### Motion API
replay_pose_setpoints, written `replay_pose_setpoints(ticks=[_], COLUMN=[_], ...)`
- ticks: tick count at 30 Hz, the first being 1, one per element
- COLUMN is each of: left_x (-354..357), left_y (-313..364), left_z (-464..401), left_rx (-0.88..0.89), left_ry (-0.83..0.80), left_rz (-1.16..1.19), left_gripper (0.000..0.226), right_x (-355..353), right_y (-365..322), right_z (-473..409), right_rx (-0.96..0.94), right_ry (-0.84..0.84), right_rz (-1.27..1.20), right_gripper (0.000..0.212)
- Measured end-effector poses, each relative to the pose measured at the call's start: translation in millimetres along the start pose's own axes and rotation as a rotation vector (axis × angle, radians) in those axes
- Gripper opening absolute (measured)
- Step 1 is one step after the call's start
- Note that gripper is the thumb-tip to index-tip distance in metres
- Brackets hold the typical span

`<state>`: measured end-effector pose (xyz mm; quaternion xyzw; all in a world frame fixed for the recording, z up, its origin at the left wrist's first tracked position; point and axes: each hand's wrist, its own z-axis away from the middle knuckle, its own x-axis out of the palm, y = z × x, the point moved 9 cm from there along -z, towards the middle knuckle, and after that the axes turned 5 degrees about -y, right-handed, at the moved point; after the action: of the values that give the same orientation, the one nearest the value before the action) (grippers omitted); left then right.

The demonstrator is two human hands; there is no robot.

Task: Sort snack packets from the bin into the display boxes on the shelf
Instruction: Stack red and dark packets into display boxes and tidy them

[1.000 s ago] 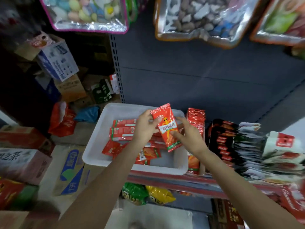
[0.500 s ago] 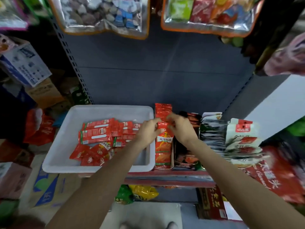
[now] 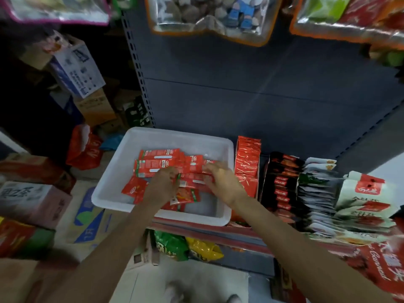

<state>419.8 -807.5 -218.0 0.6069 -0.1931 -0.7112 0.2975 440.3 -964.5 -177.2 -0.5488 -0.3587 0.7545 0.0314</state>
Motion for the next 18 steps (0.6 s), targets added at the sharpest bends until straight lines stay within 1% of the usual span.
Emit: replay_pose_setpoints(ticks=[3, 6, 8, 10, 13, 16, 18], left_x=[-12, -12, -9, -9, -8, -13, -13], left_y=[-46, -72, -76, -78, -94, -108, -109], left_z=[-4, -6, -8, -11, -13, -12, -9], left_rx=[-0.112, -0.167, -0.168, -0.178, -0.277, -0.367, -0.373], left_ry=[-0.042, -0.124, -0.193, -0.216, -0.251, -0.224, -0.225], left_rz=[-0.173, -0.158, -0.174, -0.151, -0.15, -0.023, 0.035], left_gripper=[0.033, 0.043, 0.043, 0.042, 0.034, 0.03, 0.035], right_x=[49, 101, 126, 137, 136, 134, 135], right_y=[-14, -18, -17, -15, -12, -12, -13], right_z=[-25, -41, -45, -47, -50, -49, -46], right_rx=[0.028, 0.055, 0.077, 0.103, 0.12, 0.102, 0.091], right_ry=[-0.146, -0.36, -0.462, -0.492, -0.485, -0.498, -0.505], right_rz=[0.039, 0.064, 0.096, 0.119, 0.124, 0.178, 0.205], right_gripper=[0.042, 0.046, 0.045, 0.045, 0.045, 0.041, 0.042])
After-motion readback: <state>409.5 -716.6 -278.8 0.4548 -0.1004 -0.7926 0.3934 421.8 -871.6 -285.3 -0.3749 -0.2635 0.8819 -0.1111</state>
